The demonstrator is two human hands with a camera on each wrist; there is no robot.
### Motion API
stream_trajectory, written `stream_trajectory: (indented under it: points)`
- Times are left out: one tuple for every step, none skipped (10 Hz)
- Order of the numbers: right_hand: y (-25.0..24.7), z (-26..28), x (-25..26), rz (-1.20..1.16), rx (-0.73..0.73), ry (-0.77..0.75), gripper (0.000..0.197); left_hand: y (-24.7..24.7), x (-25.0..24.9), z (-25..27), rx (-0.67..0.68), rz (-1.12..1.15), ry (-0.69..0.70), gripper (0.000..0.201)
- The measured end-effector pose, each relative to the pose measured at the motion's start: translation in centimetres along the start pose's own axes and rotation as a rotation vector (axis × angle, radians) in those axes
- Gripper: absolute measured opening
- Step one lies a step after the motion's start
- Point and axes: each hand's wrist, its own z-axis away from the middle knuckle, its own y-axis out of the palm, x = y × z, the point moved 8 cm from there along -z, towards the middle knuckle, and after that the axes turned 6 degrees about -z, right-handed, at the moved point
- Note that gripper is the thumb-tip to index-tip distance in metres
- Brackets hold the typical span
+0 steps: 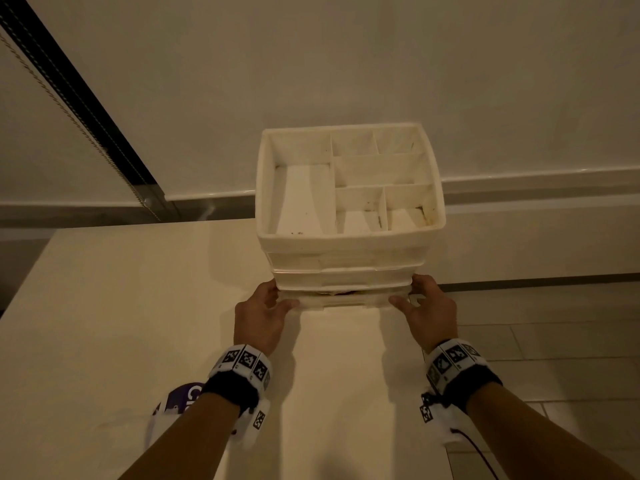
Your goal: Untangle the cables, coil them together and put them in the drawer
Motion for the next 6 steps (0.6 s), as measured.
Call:
stream_trajectory:
  points:
    - [0.3,-0.1,0.0,-0.042,-0.041,0.005,0.034,0.0,-0.3,-0.3,-0.032,-0.044,0.011,0.028]
    - [0.7,-0.3,0.0,-0.061,-0.064,0.006,0.031,-0.1,-0.6,-0.7,-0.045,-0.102,-0.009,0.022]
    - [1.0,-0.6,-0.4,-0.094,-0.112,0.02,0.028,-0.1,-0.6,-1.2,-0.056,-0.131,-0.034,0.022]
    - [1.2,-0.4,-0.4,-0.074,-0.094,0.028,0.026,0.0,-0.8,-1.1,-0.035,-0.16,-0.032,0.022]
    - [1.4,-0.2,-0.2,-0.039,0.007,0.024,0.037,-0.3,-1.2,-1.1,-0.001,-0.124,-0.016,0.022]
    - [0.5,2.3,-0.7,0.067,0.13,-0.033,0.06,-1.4,0.1,0.5,0.015,-0.098,-0.002,0.032]
